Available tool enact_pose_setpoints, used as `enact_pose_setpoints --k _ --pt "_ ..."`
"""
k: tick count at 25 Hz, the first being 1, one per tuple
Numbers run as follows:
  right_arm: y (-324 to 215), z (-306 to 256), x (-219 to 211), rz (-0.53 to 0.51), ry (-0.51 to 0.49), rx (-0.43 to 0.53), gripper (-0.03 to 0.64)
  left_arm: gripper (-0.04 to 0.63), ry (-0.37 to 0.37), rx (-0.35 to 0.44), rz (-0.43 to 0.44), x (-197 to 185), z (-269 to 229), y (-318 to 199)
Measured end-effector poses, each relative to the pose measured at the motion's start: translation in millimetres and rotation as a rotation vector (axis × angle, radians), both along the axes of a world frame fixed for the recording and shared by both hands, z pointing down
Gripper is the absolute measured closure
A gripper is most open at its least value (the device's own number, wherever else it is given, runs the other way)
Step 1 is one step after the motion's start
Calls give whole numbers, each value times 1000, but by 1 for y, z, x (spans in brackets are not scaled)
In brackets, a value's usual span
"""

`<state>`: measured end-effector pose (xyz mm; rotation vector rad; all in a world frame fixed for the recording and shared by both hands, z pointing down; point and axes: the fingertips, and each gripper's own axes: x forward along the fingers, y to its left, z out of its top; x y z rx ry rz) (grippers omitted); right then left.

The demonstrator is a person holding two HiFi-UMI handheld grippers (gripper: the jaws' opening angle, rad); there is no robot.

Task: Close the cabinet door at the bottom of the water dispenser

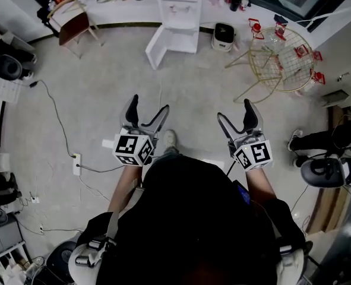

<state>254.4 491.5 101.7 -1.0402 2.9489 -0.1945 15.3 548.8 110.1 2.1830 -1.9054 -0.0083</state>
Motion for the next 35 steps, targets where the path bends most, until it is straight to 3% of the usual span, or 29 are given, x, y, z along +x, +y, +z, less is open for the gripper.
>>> enact_pose_setpoints --k 9,20,35 --pt "-72 -4 -82 26 -3 6 192 147 -5 -1 21 -77 2 -71" --pt "-113 8 -166 34 28 -19 192 147 11 -10 34 -163 16 -109" --pt "-190 18 -192 21 55 -20 192 147 13 -36 39 -186 28 -178"
